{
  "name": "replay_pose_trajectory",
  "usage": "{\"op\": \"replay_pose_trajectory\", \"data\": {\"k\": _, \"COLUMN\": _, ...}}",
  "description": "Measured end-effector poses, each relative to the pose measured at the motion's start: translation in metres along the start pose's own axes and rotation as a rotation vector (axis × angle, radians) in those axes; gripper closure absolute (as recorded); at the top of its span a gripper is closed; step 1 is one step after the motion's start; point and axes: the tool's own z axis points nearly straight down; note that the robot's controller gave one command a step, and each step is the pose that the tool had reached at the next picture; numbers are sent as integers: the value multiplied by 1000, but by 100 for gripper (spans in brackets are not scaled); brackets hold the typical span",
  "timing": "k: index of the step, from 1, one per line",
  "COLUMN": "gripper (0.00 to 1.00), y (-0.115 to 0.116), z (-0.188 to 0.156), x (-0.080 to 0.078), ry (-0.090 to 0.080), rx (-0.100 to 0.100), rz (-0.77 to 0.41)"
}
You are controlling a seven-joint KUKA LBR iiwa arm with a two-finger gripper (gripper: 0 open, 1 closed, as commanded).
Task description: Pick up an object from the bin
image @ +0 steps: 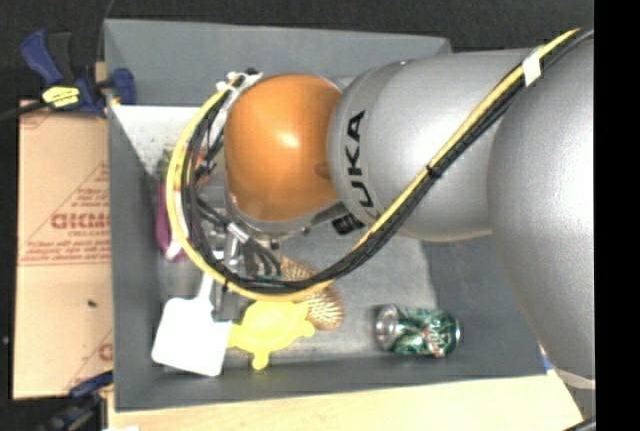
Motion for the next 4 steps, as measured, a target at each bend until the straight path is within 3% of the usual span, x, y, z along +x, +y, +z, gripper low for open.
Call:
{"op": "replay_pose_trajectory", "data": {"k": 1, "gripper": 0, "y": -1, "z": -5, "x": -2, "ry": -8, "rx": -2, "rz": 6}}
{"op": "replay_pose_trajectory", "data": {"k": 2, "gripper": 0, "y": 6, "z": 95, "x": -12, "ry": -12, "rx": 0, "rz": -454}}
{"op": "replay_pose_trajectory", "data": {"k": 3, "gripper": 0, "y": 27, "z": 27, "x": -37, "ry": -19, "rx": 0, "rz": -569}}
{"op": "replay_pose_trajectory", "data": {"k": 4, "gripper": 0, "y": 9, "z": 118, "x": -16, "ry": -6, "rx": -1, "rz": -537}}
